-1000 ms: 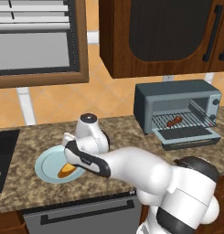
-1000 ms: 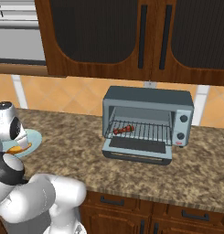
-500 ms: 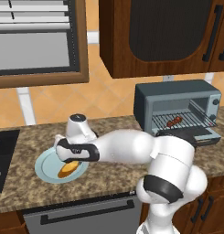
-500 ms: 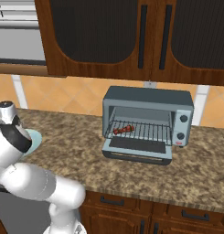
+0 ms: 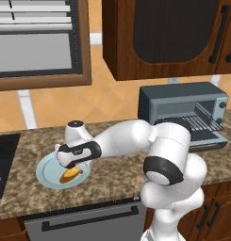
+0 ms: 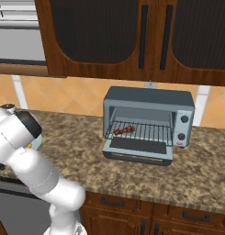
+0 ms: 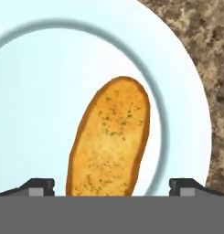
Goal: Pick up the kebab skewer and baguette bread, and place them inside the toaster oven. Close the toaster oven door and start by setting the timer.
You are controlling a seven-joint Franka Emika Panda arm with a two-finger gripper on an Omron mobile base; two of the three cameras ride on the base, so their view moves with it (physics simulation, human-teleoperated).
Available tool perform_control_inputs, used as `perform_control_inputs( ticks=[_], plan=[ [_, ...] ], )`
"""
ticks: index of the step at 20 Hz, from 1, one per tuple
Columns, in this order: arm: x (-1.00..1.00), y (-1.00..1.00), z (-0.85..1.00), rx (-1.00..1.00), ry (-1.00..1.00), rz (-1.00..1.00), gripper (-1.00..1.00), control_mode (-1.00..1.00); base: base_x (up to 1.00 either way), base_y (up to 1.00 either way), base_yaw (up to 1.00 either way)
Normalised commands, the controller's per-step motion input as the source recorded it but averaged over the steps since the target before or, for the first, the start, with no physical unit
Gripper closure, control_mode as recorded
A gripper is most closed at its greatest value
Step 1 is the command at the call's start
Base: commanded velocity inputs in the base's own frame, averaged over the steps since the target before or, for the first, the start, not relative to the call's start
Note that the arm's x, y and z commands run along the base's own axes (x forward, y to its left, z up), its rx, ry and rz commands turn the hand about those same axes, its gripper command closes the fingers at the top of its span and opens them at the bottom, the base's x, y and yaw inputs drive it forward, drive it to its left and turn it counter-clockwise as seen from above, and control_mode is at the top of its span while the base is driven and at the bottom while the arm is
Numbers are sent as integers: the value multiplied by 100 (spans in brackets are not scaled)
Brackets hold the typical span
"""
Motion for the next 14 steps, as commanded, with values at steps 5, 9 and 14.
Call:
perform_control_inputs(
  ticks=[5, 9, 14],
  plan=[
    [0, 15, -23, -7, 4, 0, -100, -100, 0, 0, 0],
    [1, 13, -13, -8, 0, 0, -100, -100, 0, 0, 0],
    [7, 11, -13, -9, 0, 0, -100, -100, 0, 0, 0]
  ],
)
